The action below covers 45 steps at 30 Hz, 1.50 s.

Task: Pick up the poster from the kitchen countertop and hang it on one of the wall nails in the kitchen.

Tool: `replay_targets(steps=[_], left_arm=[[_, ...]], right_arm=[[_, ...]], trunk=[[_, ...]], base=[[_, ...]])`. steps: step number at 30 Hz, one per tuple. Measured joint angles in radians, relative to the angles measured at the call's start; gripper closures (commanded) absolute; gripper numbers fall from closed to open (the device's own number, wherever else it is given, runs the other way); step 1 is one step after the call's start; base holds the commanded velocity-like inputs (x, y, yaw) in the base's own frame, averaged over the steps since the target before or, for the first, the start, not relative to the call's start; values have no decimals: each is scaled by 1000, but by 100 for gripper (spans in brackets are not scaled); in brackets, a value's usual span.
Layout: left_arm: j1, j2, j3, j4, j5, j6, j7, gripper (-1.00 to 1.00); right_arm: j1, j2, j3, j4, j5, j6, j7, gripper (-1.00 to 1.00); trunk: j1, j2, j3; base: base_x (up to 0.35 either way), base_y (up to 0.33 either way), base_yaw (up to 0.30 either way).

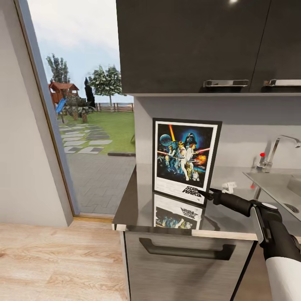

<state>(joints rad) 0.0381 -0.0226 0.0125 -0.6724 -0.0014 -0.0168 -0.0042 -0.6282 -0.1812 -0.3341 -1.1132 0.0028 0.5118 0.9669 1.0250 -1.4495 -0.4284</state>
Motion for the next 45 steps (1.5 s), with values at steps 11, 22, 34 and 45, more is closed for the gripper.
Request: replay_targets(steps=[11, 22, 34, 45], left_arm=[[0, 0, 0, 0, 0, 0, 0, -100], [0, 0, 0, 0, 0, 0, 0, -100], [0, 0, 0, 0, 0, 0, 0, -100], [0, 0, 0, -1, 0, 0, 0, -100]], right_arm=[[0, 0, 0, 0, 0, -1, 1, -100], [0, 0, 0, 0, 0, -1, 1, -100], [0, 0, 0, -1, 0, -1, 3, -100], [0, 0, -1, -1, 8, -5, 3, 100]], trunk=[[0, 0, 0], [0, 0, 0], [0, 0, 0], [0, 0, 0]], base=[[0, 0, 0], [0, 0, 56], [0, 0, 6], [0, 0, 0]])
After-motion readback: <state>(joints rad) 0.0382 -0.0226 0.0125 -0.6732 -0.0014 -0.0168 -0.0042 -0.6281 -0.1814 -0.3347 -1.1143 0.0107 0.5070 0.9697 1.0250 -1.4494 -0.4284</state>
